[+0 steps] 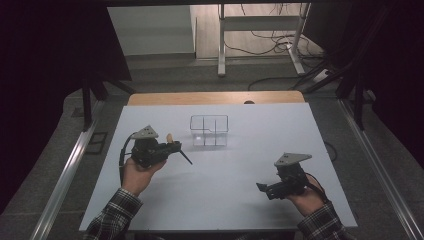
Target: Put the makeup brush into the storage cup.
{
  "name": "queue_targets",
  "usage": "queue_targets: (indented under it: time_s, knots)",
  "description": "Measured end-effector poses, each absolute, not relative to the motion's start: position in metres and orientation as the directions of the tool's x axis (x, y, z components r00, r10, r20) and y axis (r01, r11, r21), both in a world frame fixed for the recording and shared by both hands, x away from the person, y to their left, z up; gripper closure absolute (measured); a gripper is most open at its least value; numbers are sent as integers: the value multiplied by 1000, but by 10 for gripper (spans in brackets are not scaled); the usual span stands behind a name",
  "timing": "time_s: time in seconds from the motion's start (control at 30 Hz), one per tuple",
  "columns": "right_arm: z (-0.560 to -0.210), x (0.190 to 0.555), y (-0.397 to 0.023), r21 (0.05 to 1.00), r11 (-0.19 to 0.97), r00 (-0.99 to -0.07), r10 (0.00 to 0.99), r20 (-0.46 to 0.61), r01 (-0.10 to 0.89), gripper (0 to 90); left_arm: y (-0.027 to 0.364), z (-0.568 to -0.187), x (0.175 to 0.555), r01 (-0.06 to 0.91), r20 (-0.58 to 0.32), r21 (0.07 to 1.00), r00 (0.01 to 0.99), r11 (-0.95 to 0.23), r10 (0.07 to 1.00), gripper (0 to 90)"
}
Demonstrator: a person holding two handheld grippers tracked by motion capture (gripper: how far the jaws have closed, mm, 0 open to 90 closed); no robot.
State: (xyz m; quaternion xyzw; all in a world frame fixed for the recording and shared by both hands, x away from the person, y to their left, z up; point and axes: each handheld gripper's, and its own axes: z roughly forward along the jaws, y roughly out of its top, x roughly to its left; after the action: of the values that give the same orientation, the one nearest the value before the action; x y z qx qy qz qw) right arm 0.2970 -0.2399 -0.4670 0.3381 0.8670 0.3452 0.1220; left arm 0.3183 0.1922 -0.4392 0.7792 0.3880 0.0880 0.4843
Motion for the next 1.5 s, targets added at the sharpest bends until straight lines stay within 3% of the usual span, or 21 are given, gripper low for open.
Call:
queue_targets:
  time_s: [0.67,1.5]
  knots:
    - [-469,285,-264,680,475,-673,738,38,559,0,194,-425,335,512,-237,832,677,-214,697,835]
    - [-468,280,-270,693,453,-656,753,38,560,0,194,-396,356,472,-190,855,670,-214,718,835]
